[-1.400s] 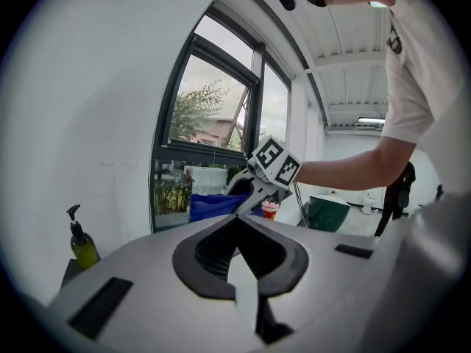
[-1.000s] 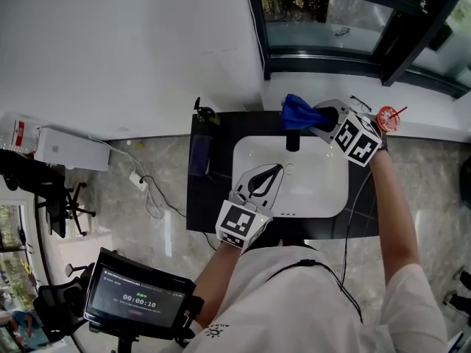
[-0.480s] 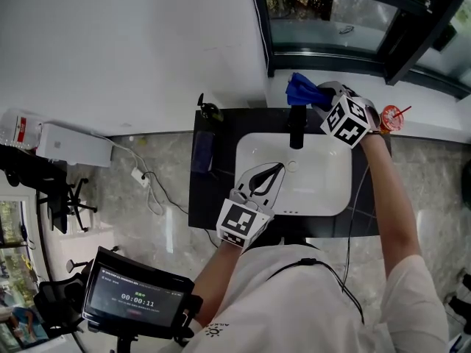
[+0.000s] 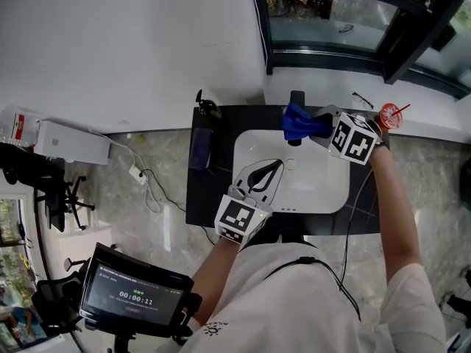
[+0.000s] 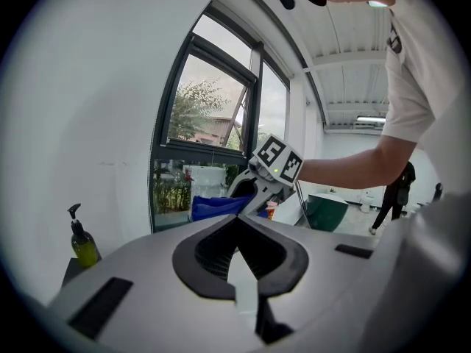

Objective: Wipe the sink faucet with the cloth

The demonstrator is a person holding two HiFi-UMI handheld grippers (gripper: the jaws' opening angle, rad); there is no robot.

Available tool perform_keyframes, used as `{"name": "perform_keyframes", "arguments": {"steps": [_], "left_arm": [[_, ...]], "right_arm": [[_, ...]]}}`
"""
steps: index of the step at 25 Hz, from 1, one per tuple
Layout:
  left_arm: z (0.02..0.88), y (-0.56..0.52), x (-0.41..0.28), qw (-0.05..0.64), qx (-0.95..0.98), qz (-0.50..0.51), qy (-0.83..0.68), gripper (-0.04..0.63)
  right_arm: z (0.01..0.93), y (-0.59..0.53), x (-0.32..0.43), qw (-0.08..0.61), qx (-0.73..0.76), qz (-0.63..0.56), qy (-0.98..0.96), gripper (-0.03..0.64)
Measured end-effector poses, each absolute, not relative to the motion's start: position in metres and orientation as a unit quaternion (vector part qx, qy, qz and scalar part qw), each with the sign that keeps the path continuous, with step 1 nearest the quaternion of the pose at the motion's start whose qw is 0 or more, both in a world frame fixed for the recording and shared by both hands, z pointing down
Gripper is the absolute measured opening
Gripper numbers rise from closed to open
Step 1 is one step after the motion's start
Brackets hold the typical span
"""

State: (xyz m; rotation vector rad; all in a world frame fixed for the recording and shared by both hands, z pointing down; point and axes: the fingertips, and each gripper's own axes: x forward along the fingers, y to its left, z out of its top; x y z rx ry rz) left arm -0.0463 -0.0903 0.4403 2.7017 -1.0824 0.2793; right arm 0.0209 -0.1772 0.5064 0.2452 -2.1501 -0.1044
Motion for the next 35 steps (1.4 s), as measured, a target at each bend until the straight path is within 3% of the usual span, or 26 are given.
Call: {"name": "perform_keyframes", "arguments": {"steps": [7,18,27,35], "left_arm": [[0.446,-0.084,-0.039,0.116,0.923,0.095,-0.354,-0.006],[0.447,-0.082,-0.052,0.124,0.911,0.118,-0.375,-0.006],[0.451,-0.080,-0.055,0.122,0.912,0.116,-0.374,-0.006],[0.448,-0.083,-0.053,0.122,0.912,0.116,-0.373,-0.006]], "right_arm": [[0.507,-0.121,0.003,0.434,0.095,-0.069,-0.893,0.146],[0.552,-0.138,0.013,0.503,0.129,-0.200,-0.831,0.147],[0.559,-0.185,0.030,0.524,0.198,-0.218,-0.799,0.146],[0.556,-0.207,0.066,0.524,0.289,-0.166,-0.784,0.146]]}}
